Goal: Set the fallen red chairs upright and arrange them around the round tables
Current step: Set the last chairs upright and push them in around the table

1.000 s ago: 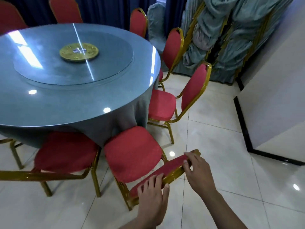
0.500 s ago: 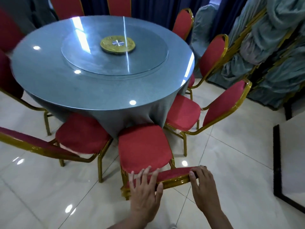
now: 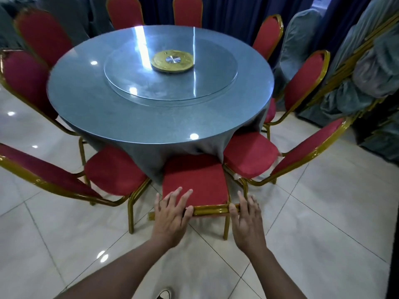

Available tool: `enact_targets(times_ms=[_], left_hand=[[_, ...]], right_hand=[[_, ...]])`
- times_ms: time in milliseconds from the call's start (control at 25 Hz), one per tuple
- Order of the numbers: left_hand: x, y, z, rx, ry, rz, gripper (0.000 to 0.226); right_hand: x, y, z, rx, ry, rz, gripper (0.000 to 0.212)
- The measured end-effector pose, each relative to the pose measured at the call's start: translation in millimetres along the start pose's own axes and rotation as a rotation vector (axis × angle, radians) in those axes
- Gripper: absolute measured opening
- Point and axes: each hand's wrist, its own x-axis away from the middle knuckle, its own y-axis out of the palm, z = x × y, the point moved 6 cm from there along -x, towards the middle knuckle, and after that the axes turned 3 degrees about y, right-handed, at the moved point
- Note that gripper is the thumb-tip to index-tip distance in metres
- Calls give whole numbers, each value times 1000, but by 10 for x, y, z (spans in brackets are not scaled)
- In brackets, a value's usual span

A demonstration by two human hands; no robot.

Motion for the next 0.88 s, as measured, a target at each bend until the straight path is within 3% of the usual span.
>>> enact_targets(times_ms=[200, 360, 640, 880], left_hand=[[-447, 114, 398, 11, -47, 28, 67], [-923, 110, 642, 51, -90, 102, 67], [-1242, 20, -78, 62, -137, 67, 70], [-1250, 12, -89, 64, -151, 31, 65]], right_hand=[[-724, -284, 211, 13, 21, 15, 84], [-1318, -514, 262, 10, 6, 9, 83], [-1487, -92, -122, -12, -79, -16, 78], [-1582, -164, -143, 35, -90, -139, 74]])
